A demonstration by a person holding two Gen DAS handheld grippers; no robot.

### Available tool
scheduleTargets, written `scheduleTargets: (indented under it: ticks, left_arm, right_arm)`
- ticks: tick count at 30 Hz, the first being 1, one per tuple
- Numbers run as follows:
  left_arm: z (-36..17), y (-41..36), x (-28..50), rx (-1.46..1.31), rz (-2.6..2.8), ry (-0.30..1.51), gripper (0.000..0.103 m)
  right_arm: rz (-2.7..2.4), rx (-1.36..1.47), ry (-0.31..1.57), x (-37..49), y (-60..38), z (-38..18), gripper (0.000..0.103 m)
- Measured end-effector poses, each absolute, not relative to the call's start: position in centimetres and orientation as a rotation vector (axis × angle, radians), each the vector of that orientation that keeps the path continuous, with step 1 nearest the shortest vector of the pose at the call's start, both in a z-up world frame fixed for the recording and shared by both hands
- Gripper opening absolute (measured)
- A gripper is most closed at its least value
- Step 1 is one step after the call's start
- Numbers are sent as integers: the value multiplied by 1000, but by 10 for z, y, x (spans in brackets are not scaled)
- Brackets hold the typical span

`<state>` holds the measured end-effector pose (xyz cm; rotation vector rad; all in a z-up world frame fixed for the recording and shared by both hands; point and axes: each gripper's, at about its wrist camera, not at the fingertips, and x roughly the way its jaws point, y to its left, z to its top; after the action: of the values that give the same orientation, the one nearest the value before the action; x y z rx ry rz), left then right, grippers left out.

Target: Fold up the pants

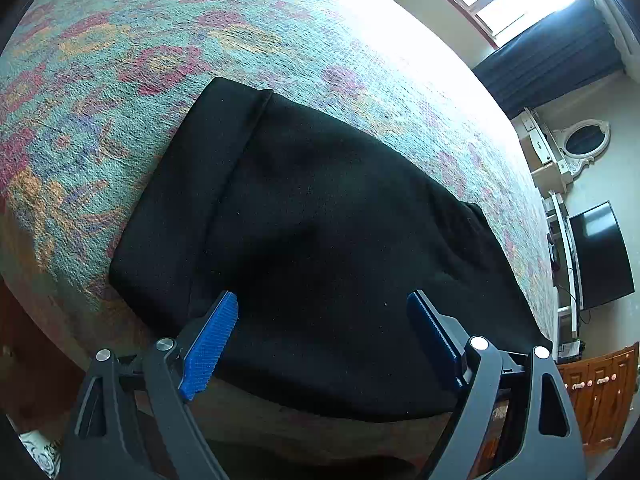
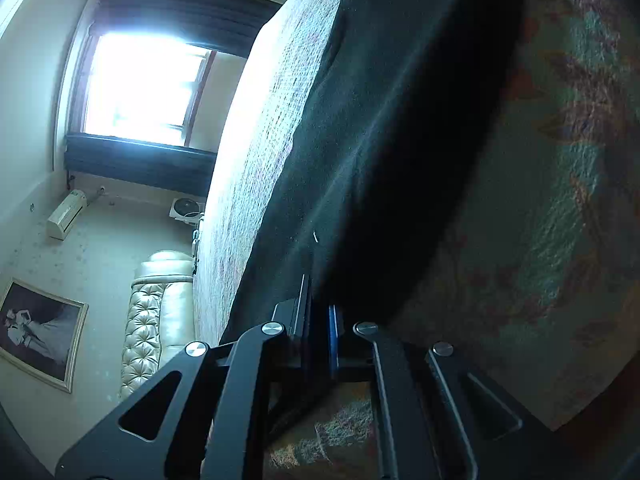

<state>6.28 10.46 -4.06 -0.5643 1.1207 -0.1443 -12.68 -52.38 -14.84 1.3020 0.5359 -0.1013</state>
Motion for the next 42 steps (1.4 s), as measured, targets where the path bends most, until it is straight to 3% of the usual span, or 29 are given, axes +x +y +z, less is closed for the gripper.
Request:
scheduleTargets:
  ticks: [6,8,9,13,15,17,18,19,26,29,33,35,36,38,39,42]
  left_arm:
    - [-41,106,65,-569,-140,1128,85]
    - [-41,106,64,-562,-142,1128,85]
    - [-41,106,64,-560,-143,1128,85]
    - [-41,106,64,-565,-139,1128,85]
    - [-40,105,65,-561,-139,1128,85]
    - [-40,104,65,-554,-139,1129,85]
    - [-40,103,65,-552,-140,1130,85]
    - [-39,102,65,-551,-141,1131,85]
    - [-40,107,68,-579,-143,1138,85]
    - [-41,108,68,-581,-146,1140,85]
    - [-41,111,69,-585,-148,1139,85]
    - [-42,111,68,-586,-147,1139,85]
    - [-42,111,68,-583,-147,1140,85]
    - [-42,111,68,-579,-148,1140,85]
    - [-42,112,67,-579,-148,1139,85]
    - [-42,112,67,-581,-150,1140,85]
  right_arm:
    - [-105,1307,561,-137,-526,-155,8]
    - [-81,1346,540,-135,-524,-157,15]
    - [-46,1365,540,-136,-520,-159,26]
    - [67,1316,578,-118,-492,-148,39]
    - [129,1286,629,-105,-474,-145,39]
    - [166,1258,670,-95,-459,-145,32]
    - [173,1242,685,-92,-454,-145,13]
    - [184,1236,712,-87,-450,-146,6]
    - [144,1220,753,-97,-456,-139,7]
    - [154,1255,754,-96,-448,-148,15]
    - [190,1249,721,-86,-436,-135,47]
    - [203,1199,730,-83,-429,-125,52]
    - [209,1177,740,-84,-427,-124,51]
    - [212,1099,776,-82,-419,-121,25]
    - [215,1048,824,-79,-415,-123,6]
    - [217,1072,831,-83,-416,-134,6]
